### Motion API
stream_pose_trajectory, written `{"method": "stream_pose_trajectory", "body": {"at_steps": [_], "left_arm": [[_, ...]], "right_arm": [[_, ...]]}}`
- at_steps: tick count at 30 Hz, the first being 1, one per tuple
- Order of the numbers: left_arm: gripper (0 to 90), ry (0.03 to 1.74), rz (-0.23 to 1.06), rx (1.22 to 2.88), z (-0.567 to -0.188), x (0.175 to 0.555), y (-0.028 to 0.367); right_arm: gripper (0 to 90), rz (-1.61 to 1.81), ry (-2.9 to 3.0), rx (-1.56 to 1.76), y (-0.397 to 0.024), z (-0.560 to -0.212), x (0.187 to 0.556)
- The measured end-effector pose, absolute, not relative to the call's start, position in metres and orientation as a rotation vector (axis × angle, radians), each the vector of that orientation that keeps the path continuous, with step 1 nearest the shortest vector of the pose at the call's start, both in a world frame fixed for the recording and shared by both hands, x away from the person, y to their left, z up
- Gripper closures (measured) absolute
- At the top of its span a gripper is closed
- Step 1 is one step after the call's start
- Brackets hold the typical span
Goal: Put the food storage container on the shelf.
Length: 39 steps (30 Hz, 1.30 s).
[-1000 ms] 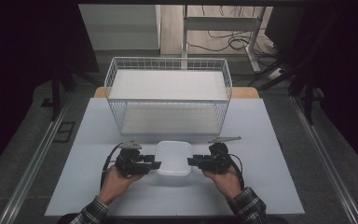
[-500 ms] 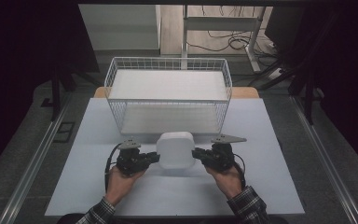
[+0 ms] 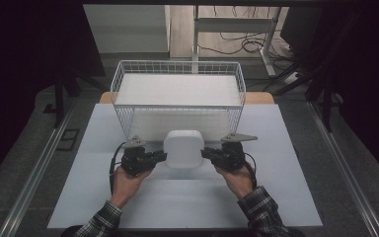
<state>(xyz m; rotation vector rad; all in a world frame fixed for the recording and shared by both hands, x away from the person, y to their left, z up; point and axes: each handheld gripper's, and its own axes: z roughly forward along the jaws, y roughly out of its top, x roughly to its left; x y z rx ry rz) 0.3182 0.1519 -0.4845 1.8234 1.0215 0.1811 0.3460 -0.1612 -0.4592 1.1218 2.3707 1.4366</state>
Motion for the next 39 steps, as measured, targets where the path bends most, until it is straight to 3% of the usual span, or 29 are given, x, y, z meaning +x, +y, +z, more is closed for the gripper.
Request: {"method": "stream_pose_trajectory", "body": {"at_steps": [22,39], "left_arm": [[79.4,1.103,0.204,1.837,-0.493,0.372,0.152],[77.5,1.126,0.188,1.833,-0.501,0.378,0.154]], "right_arm": [[77.2,1.392,2.352,1.154,-0.148,-0.473,0.408],[75.5,1.385,2.375,1.164,-0.145,-0.478,0.414]]}}
